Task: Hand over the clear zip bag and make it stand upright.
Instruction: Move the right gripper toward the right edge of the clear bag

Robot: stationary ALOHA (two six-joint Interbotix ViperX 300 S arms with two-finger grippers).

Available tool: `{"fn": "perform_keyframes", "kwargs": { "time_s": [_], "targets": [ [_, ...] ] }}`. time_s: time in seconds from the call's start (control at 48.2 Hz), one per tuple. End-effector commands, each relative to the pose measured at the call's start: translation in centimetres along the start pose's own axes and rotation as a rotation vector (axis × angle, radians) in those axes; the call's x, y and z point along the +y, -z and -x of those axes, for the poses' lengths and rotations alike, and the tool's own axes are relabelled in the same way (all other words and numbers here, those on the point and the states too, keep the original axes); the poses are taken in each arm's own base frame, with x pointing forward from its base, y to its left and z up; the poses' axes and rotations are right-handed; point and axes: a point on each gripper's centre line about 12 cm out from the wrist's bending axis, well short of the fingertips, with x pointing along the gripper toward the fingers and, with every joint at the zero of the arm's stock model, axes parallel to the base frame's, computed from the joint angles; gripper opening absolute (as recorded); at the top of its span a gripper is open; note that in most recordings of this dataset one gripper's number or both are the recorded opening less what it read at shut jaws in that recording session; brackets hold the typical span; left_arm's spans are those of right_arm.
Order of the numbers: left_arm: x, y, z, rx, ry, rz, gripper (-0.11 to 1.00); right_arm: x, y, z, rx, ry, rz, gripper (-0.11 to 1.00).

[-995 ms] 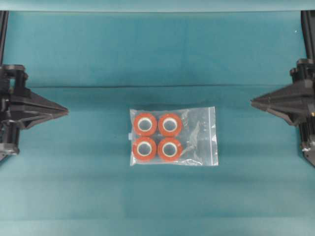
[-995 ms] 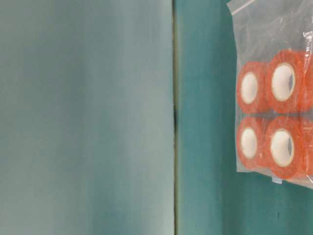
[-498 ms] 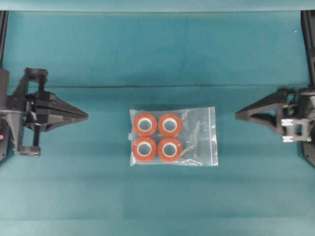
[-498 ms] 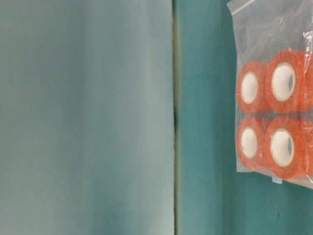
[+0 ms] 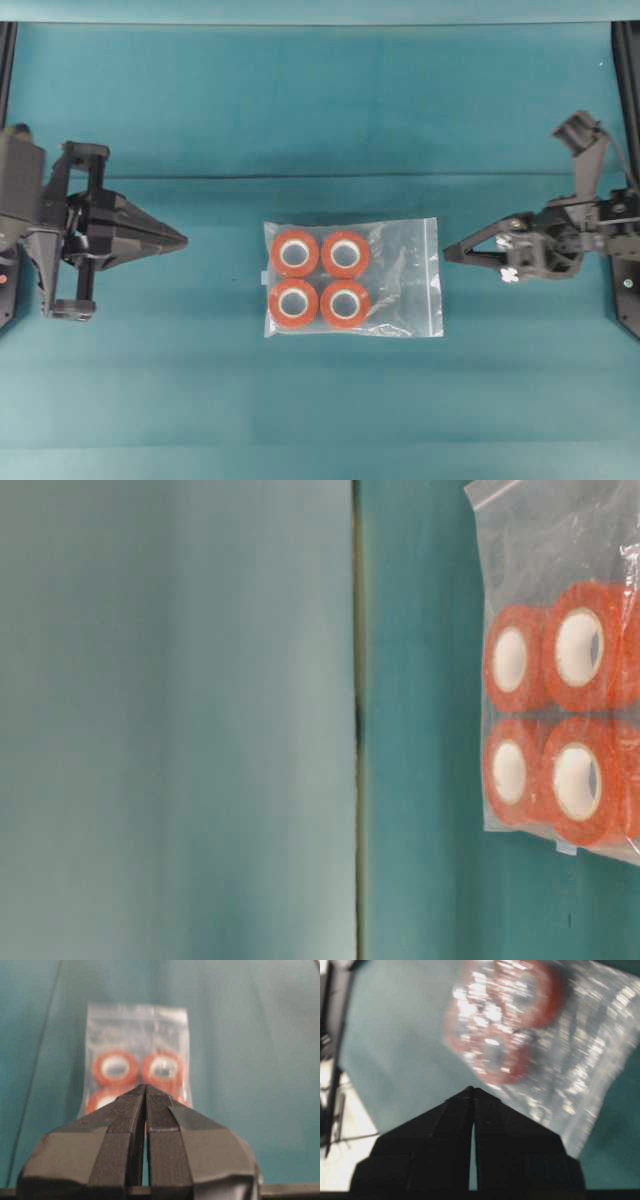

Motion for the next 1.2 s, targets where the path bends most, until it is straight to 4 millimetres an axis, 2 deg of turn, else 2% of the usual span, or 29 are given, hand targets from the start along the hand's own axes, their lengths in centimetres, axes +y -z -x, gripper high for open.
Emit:
{"fn": "perform_keyframes", "kwargs": {
  "time_s": [0.0, 0.166, 0.27, 0.352, 0.539, 0.643, 0.954, 1.182],
  "targets": [
    [0.0, -1.1, 0.1, -0.028, 0.0, -0.003, -0.01, -0.5, 0.3, -1.0, 0.014, 0.043, -0.045, 0.0],
    [0.0, -1.1, 0.2, -0.029, 0.002, -0.005, -0.01, -1.0, 1.2, -2.2, 0.047, 0.09, -0.038, 0.01],
    [0.0, -1.1, 0.1, -0.026, 0.0, -0.005, -0.01, -1.2, 1.5, -2.6, 0.053, 0.104, -0.048, 0.08],
    [0.0, -1.1, 0.1, -0.026, 0.002, -0.005, -0.01, -1.3, 1.4, -2.6, 0.051, 0.108, -0.062, 0.23],
    [0.0, -1.0, 0.0, -0.025, 0.002, -0.008, -0.01, -1.6, 1.5, -2.8, 0.043, 0.123, -0.122, 0.77],
    [0.0, -1.1, 0.0, -0.026, 0.0, -0.008, -0.01, -1.8, 1.3, -2.9, 0.023, 0.119, -0.145, 0.93],
    [0.0, -1.0, 0.0, -0.021, 0.002, -0.005, -0.01, -4.9, 1.3, -3.6, -0.051, 0.188, -0.216, 0.93],
    [0.0, -1.0, 0.0, -0.02, 0.0, -0.005, -0.01, -5.2, 1.2, -4.6, -0.066, 0.204, -0.209, 0.93]
  ]
}}
